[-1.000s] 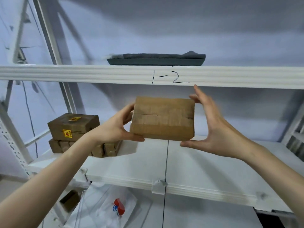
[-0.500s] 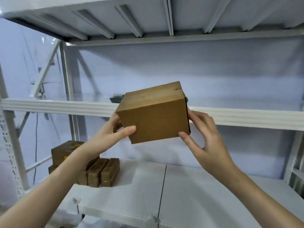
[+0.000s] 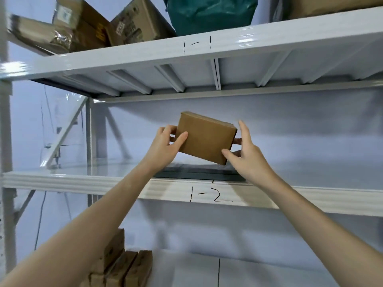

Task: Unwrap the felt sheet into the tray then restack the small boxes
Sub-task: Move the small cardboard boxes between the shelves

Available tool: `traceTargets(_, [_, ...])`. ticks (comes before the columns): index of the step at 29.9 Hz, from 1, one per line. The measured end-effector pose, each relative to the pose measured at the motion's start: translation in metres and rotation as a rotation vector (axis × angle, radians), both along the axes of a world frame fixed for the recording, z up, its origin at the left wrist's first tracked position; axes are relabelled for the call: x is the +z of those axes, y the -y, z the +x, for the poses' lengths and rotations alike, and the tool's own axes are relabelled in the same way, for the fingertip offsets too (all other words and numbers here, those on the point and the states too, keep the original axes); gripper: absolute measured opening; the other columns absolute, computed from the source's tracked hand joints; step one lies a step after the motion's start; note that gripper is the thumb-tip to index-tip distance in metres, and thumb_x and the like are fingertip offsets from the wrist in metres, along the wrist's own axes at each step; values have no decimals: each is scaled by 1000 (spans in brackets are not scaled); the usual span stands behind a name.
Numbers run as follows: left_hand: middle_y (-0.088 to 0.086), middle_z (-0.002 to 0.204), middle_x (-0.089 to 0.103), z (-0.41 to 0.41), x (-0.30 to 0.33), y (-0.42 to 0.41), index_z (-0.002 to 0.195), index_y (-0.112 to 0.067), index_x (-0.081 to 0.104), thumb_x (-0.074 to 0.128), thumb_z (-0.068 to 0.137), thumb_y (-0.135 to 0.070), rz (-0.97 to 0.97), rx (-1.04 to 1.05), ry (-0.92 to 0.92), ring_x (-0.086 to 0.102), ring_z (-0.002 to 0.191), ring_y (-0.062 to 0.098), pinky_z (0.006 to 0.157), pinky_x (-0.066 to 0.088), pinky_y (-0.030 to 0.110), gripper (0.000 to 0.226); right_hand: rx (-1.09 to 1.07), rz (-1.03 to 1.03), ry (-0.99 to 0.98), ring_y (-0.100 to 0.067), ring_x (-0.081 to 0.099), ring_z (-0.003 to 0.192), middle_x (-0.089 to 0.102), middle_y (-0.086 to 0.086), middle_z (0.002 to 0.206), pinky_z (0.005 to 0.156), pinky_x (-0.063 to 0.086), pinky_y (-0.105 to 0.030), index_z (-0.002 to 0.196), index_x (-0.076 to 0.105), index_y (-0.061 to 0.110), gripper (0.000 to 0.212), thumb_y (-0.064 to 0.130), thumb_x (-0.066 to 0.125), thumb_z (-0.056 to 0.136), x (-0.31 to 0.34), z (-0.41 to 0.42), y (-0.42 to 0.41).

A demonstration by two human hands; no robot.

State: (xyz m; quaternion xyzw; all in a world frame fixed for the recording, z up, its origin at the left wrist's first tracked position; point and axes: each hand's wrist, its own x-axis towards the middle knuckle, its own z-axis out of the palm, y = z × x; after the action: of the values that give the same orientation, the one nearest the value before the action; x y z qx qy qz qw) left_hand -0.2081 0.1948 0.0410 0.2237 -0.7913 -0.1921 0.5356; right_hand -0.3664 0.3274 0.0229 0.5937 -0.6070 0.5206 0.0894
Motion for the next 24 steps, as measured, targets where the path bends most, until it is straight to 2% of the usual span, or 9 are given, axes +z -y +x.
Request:
traceTargets(2, [5, 122, 53, -9, 4, 16, 130, -13, 45, 51, 95, -29, 10, -6, 71, 57, 91, 11, 65, 44, 9, 39, -22, 54, -11, -11, 61, 74, 47, -4, 140, 80, 40, -26, 148, -2, 35, 75, 26, 50, 95, 7, -9, 15])
traceTargets(6, [0, 103, 55, -18, -1, 36, 148, -33, 9, 51, 95, -27, -11, 6, 189, 60, 79, 14, 64, 43, 9, 68, 2, 137, -2, -17, 59, 81, 52, -3, 131, 80, 36, -25, 141, 24, 37, 52, 25, 46, 96, 12, -28, 39])
traceTargets(9, [8, 104, 62, -21, -6, 53, 145, -38, 19, 50, 94, -30, -33, 28, 259, 62, 86, 21, 79, 44, 23, 60, 24, 208, 35, -18, 56, 99, 54, 0, 120, 73, 37, -24, 136, 34, 38, 43, 24, 42, 96, 12, -38, 53])
traceTargets(11, [11, 104, 64, -21, -8, 62, 138, -36, 30, 48, 95, -34, -6, 46, 312, 60, 88, 22, 80, 41, 25, 47, -5, 251, 34, -27, 61, 102, 60, -4, 107, 69, 40, -22, 132, 39, 38, 39, 24, 39, 96, 10, -42, 59])
traceTargets(13, [8, 97, 64, -21, -10, 67, 133, -36, 37, 42, 96, -38, 23, 68, 388, 58, 88, 23, 79, 38, 26, 37, -37, 275, 9, -33, 61, 96, 62, -10, 89, 65, 38, -27, 130, 43, 35, 36, 24, 37, 95, 8, -46, 64])
traceTargets(15, [6, 103, 60, -22, -12, 73, 129, -36, 40, 36, 97, -40, 36, 78, 416, 55, 95, 22, 83, 37, 29, 33, -38, 276, 2, -31, 55, 81, 58, -12, 83, 64, 36, -31, 128, 45, 34, 36, 24, 35, 96, 8, -48, 67])
traceTargets(17, [5, 118, 52, -24, -13, 77, 126, -40, 42, 33, 96, -41, 49, 77, 389, 52, 108, 22, 90, 34, 31, 31, -36, 270, 1, -25, 51, 86, 59, -9, 95, 72, 37, -31, 126, 48, 35, 34, 26, 34, 96, 8, -49, 69])
traceTargets(20, [3, 132, 39, -24, -16, 76, 126, -44, 43, 32, 95, -44, 71, 82, 359, 48, 120, 24, 100, 32, 34, 33, -92, 272, -50, -24, 33, 127, 46, -3, 123, 95, 28, -31, 128, 49, 37, 35, 31, 34, 97, 9, -50, 70])
traceTargets(24, [0, 159, 6, -20, -18, 69, 144, -45, 22, 22, 88, -61, -36, 241, 486, 19, 144, 32, 114, 20, 53, 58, -143, 296, -114, -21, 7, 144, 16, -1, 156, 111, 19, -39, 141, 34, 41, 44, 41, 34, 97, 11, -47, 60])
